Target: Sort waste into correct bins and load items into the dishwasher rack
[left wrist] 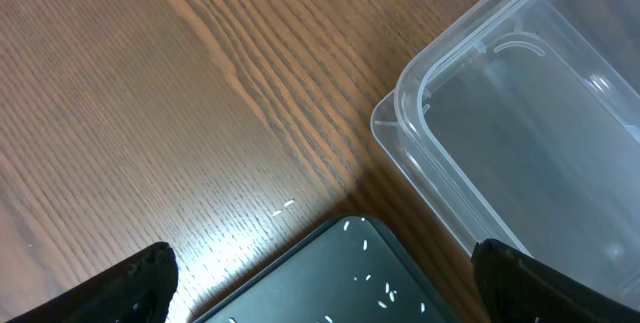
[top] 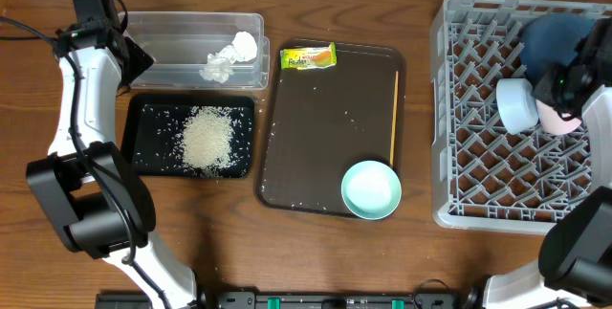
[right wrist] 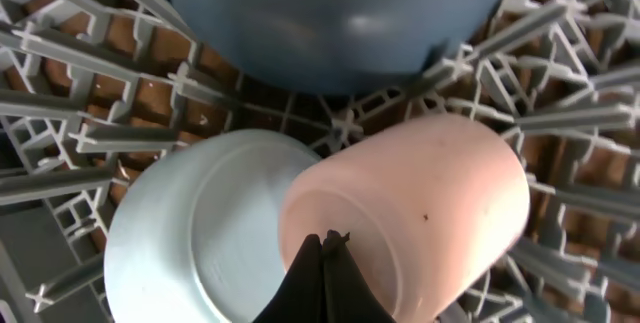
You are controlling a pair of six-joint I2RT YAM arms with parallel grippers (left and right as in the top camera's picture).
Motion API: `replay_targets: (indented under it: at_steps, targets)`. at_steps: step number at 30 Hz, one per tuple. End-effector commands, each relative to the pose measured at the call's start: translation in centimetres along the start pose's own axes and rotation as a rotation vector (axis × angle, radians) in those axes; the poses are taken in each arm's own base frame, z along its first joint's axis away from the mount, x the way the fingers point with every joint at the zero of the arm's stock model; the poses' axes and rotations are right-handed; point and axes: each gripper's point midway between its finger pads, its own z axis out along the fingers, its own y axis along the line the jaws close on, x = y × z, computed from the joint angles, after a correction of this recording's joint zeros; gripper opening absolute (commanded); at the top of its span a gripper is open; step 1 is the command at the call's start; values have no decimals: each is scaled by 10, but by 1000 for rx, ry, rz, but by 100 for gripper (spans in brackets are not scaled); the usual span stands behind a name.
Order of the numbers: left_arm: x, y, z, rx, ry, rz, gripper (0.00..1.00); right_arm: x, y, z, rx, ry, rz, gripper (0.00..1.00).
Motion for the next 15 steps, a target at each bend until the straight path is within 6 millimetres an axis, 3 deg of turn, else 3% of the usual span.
replay_targets:
  at_steps: [1,6,11,15]
  targets:
    - [2,2,4,-11,6,-8,96,-2,-24,-12,114,-29,62,1]
    - [2,2,4,-11,6,-7,96,-6,-30,-47,125,-89,87,1]
    - [1,2,4,-11,6,-7,96,-7,-40,-60,171,-114,99,1]
    - [1,2,4,-11,6,-7,96,-8,-12,-57,14,-98,57,1]
